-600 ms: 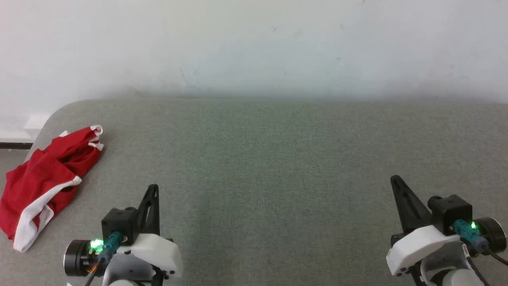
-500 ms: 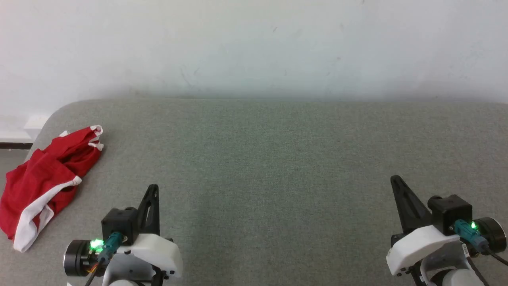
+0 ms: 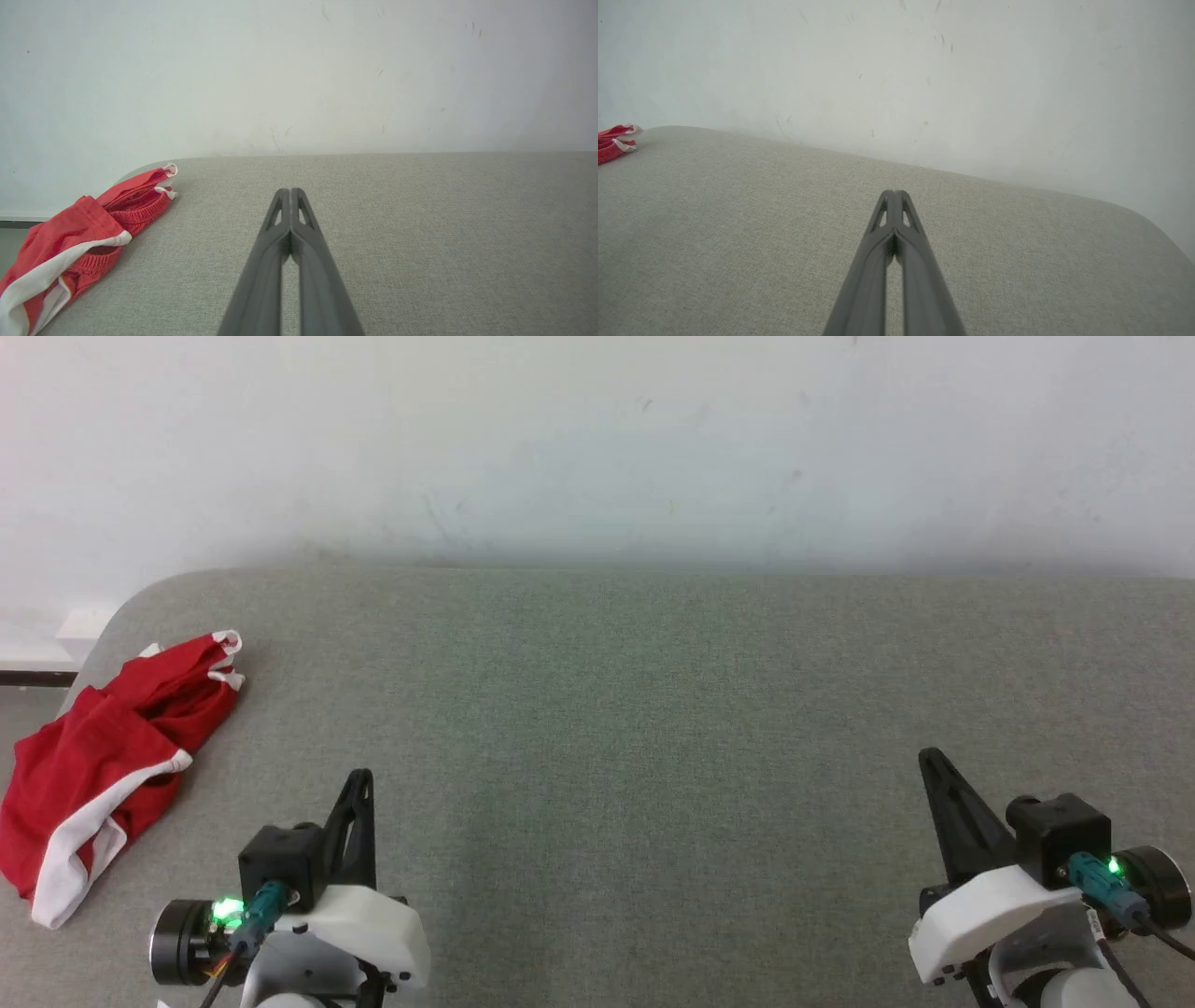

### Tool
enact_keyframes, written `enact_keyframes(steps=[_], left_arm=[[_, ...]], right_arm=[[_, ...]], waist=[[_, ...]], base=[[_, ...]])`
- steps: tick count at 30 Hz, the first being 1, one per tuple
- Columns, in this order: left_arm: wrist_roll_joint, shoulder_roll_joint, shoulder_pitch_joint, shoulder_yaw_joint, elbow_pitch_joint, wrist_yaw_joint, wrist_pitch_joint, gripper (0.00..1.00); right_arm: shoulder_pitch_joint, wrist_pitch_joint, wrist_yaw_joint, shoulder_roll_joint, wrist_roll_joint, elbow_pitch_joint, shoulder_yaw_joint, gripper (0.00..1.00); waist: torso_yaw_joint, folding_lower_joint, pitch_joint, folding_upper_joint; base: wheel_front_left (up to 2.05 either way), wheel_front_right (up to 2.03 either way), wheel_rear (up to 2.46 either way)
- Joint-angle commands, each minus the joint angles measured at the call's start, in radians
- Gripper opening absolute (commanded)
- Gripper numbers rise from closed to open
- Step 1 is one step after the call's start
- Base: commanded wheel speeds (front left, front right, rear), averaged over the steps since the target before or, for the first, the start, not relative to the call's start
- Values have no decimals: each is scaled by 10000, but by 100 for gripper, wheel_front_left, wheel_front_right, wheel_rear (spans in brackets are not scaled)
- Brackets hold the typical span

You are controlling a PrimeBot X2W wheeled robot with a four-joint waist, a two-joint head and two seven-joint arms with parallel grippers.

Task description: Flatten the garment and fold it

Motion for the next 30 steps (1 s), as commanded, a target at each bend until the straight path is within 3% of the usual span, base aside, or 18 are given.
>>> enact_keyframes(steps=[1, 22, 23, 30], left_arm=[[66, -45, -120, 43, -53, -80, 3, 0], [66, -45, -120, 43, -53, -80, 3, 0], [0, 0, 0, 0, 0, 0, 0, 100], [-38, 4, 9, -37, 33, 40, -70, 100]], right_arm=[[-147, 5, -19, 43, -78, -64, -1, 0], [-147, 5, -19, 43, -78, -64, -1, 0], [0, 0, 0, 0, 0, 0, 0, 100], [2, -70, 1, -6, 93, 49, -27, 100]], waist=[[0, 0, 0, 0], [0, 0, 0, 0], [0, 0, 0, 0], [0, 0, 5, 0]], base=[[0, 0, 0], [0, 0, 0], [0, 0, 0], [0, 0, 0]])
